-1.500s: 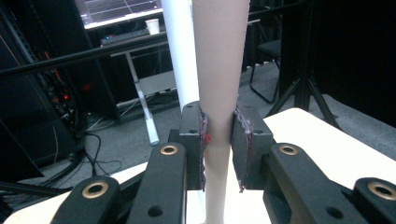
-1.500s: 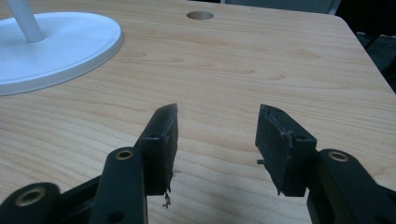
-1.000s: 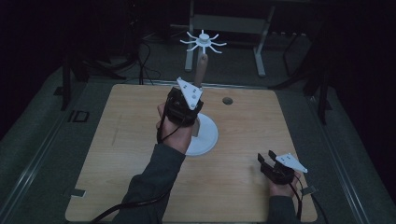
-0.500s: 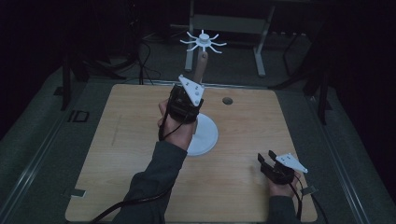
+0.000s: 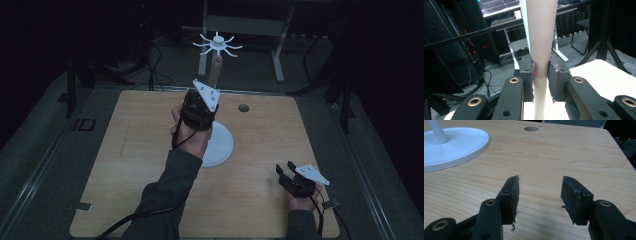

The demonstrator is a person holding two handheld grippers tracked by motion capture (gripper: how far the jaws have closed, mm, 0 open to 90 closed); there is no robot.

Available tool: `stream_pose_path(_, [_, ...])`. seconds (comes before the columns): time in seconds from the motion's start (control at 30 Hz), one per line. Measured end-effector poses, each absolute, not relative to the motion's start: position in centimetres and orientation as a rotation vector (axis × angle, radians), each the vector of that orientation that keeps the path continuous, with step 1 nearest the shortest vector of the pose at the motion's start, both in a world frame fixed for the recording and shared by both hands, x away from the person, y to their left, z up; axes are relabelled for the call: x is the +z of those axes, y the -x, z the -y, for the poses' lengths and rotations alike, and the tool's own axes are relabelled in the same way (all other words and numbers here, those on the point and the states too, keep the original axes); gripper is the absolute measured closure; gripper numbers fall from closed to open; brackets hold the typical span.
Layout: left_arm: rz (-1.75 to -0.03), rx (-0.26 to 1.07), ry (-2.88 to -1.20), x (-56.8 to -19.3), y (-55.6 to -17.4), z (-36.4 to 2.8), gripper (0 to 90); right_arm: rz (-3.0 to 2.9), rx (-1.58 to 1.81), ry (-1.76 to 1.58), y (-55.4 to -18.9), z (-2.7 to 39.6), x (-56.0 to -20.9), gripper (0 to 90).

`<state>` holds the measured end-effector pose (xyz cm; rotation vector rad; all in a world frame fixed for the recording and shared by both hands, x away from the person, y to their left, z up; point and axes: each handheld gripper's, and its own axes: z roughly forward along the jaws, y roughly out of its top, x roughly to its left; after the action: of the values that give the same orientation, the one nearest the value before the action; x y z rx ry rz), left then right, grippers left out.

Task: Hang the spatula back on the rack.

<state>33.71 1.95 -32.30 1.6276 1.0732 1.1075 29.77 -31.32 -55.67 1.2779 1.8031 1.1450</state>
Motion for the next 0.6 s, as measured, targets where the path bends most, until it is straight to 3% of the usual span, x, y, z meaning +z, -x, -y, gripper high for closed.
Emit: stream_pose_path(0.6, [-1.079,1.126,-1.618,-32.45,-33.84,-1.81,74.2,-1.800,1.143,-1.279,-29.74,31.32,-55.66,48.5])
